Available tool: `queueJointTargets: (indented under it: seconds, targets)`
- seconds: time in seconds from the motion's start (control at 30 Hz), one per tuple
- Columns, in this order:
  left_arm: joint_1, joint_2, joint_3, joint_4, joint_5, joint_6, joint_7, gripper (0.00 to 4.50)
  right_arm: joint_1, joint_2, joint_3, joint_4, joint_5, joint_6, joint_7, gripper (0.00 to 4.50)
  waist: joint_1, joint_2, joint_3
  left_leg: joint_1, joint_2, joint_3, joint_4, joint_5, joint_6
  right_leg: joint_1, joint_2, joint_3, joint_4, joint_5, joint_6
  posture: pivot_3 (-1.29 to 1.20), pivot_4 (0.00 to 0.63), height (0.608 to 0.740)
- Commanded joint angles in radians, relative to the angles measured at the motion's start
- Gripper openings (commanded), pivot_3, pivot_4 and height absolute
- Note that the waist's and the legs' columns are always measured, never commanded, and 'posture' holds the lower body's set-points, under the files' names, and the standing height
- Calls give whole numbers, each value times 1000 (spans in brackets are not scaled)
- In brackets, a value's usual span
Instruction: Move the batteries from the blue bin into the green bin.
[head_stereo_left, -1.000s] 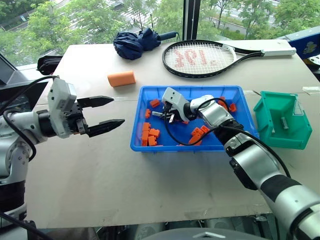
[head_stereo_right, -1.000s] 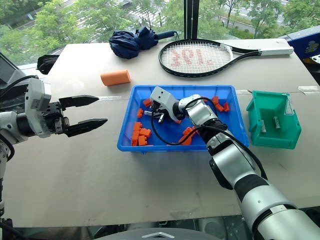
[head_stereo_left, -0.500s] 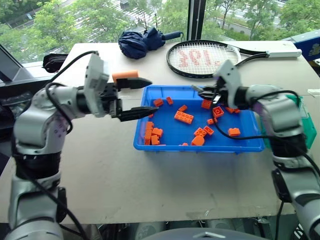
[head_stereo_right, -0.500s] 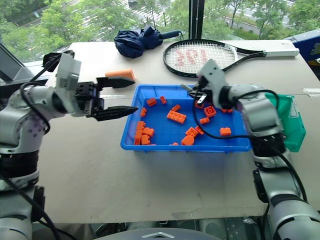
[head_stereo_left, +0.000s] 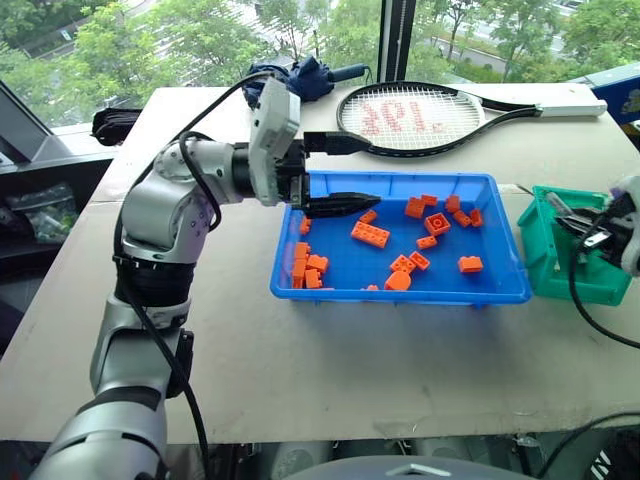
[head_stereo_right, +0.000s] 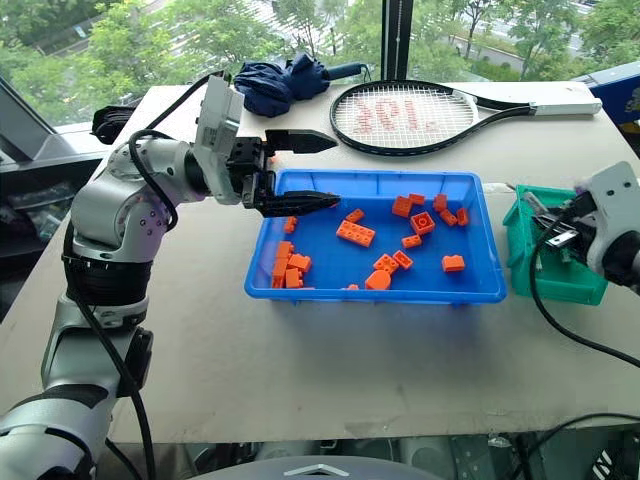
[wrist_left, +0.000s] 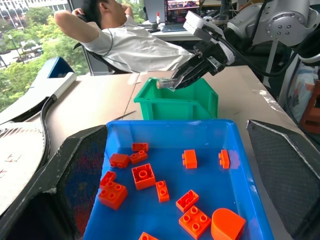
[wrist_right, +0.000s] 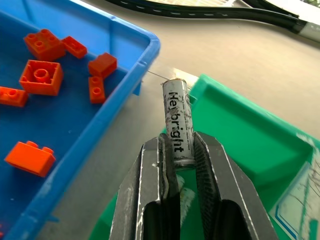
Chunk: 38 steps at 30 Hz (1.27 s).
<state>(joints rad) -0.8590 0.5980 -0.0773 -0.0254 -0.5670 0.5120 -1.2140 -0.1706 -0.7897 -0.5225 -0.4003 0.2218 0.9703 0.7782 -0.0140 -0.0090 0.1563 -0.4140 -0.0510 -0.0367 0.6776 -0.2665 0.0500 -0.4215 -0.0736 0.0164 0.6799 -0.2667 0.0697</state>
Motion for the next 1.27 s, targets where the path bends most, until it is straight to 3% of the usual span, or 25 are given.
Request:
queueJointTargets:
  seconds: [0.03, 0.13, 0.17, 0.3, 0.43, 0.63, 0.8, 0.9, 1.03, 1.27]
  targets:
    - [-35, 1, 4, -1, 14, 5, 6, 4500, 13, -26, -41, 28, 0, -51, -38, 59, 0, 0, 0, 0, 0, 0, 0, 0, 0, 0, 0, 0, 0, 0, 0, 0, 150, 740]
    - [-32, 3, 2, -11, 11, 15, -2, 4500, 36, -43, -31, 58, 5, -73, -36, 59, 2, 0, 0, 0, 1, 0, 0, 0, 0, 0, 1, 0, 0, 0, 0, 0, 150, 740]
    - [-28, 4, 2, -18, 10, 18, -3, 4500, 41, -47, -31, 64, 10, -79, -36, 975, 2, 0, 0, 0, 0, 0, 0, 0, 0, 0, 1, 0, 0, 0, 0, 0, 150, 740]
    - [-11, 11, 16, -28, 14, 6, -1, 4500, 39, -53, -38, 90, -10, -139, -83, 2895, 3, 0, 0, 0, 1, 0, 1, 0, 0, 0, 0, 0, 0, 0, 0, 0, 150, 740]
    - [69, 40, 76, -73, -10, -16, -2, 4500, 69, -23, -86, 81, 26, -211, -80, 4456, 3, 0, 0, 0, 1, 0, 1, 0, 0, 0, 0, 0, 0, 0, 0, 0, 150, 740]
    - [358, 123, 228, -197, -58, 21, 56, 4500, 281, 100, -216, 5, 179, -423, 73, 4456, 3, 1, 0, 0, 3, -2, -1, 0, 0, 1, -3, 0, -2, 0, 0, 0, 150, 740]
    - [686, 118, 348, -356, -63, -23, 120, 4500, 489, 157, -272, -4, 327, -559, 279, 4456, 9, 1, 0, 5, 2, -2, -1, -3, 4, 7, -6, -1, -4, 0, 0, 0, 150, 740]
    - [887, 94, 415, -418, -55, -56, 148, 4500, 596, 160, -261, 25, 348, -626, 381, 4456, 12, 2, -1, 16, 2, -1, -5, -5, 8, 17, -7, 0, -8, 0, 0, 0, 150, 740]
    - [1088, 68, 417, -395, 46, -205, 142, 4500, 671, 171, -190, 108, 308, -763, 467, 4456, 20, 3, -2, 20, 3, -1, -9, -6, 8, 21, -8, -1, -14, 0, -1, 0, 150, 740]
    - [1219, 14, 357, -286, 173, -446, 139, 4500, 662, 162, -108, 253, 255, -932, 492, 4456, 30, 4, -4, 20, 3, 0, -9, -7, 9, 24, -9, -2, -20, 1, -7, 0, 150, 740]
